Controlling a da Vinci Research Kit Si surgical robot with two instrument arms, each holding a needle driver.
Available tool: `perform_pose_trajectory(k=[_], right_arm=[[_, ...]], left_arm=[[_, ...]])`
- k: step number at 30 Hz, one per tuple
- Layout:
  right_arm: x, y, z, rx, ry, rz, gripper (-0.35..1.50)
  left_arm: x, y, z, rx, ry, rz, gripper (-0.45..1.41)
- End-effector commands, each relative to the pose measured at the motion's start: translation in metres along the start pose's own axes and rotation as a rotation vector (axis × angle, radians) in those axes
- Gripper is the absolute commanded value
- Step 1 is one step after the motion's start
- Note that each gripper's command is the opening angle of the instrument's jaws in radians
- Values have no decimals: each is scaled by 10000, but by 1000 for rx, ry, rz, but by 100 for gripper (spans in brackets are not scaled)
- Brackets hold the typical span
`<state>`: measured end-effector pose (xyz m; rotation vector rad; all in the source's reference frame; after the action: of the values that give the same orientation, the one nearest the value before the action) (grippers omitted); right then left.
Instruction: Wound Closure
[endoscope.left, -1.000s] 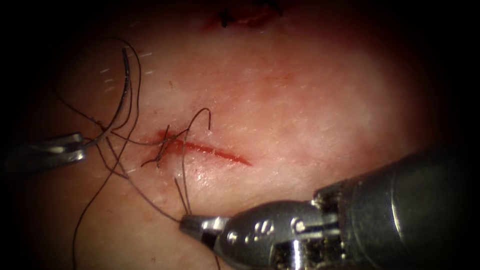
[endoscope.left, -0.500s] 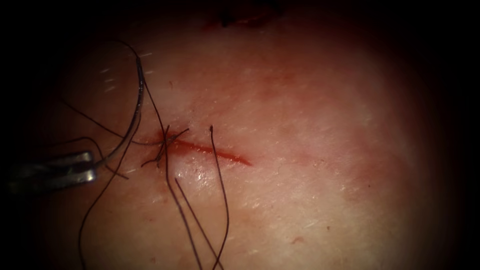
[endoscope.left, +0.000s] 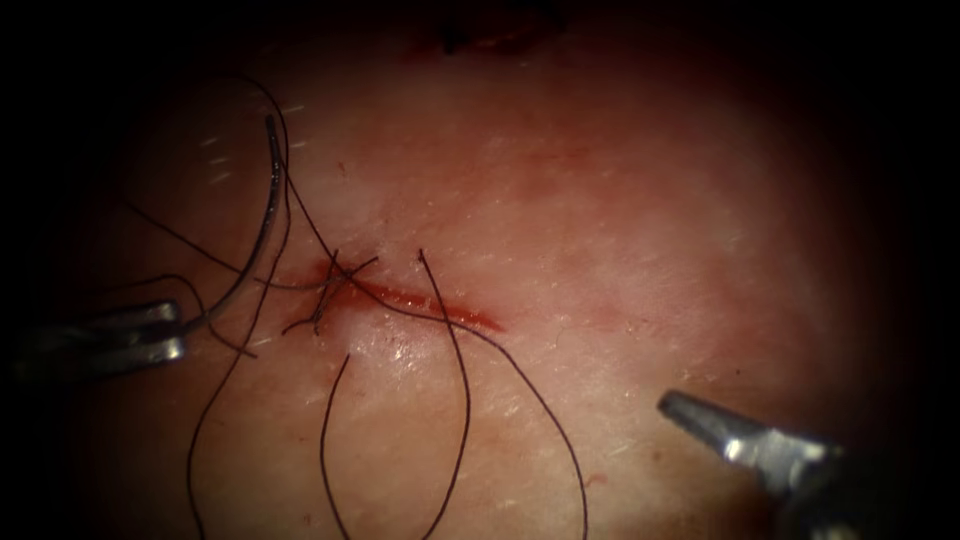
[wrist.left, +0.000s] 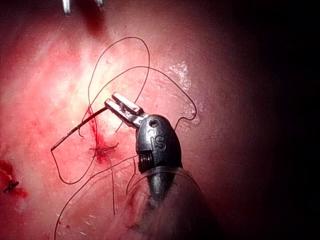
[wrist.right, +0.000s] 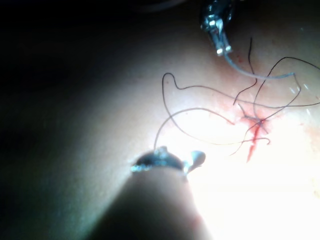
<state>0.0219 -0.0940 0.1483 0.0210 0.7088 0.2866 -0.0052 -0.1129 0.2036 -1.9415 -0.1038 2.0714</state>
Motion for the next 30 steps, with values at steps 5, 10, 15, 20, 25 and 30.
perform_pose_trajectory(k=[5, 10, 15, 20, 25, 30], right_arm=[[12, 0, 53, 25, 92, 43, 123], [21, -10, 126, 40, 132, -11, 121], [-1, -39, 184, 95, 120, -134, 114], [-28, -53, 208, 127, 100, -189, 113], [-37, -52, 213, 129, 92, -222, 111], [-46, -50, 216, 133, 82, -229, 111]], left_arm=[[-1, 16, 8, -1, 3, -7, -45], [-3, 16, 6, 2, 1, -7, -45], [-2, 16, 4, 1, 1, -7, -45], [-2, 16, 3, 2, 0, -7, -45], [-2, 16, 1, 4, -1, -7, -45], [-2, 16, 1, 3, -1, -7, -45]])
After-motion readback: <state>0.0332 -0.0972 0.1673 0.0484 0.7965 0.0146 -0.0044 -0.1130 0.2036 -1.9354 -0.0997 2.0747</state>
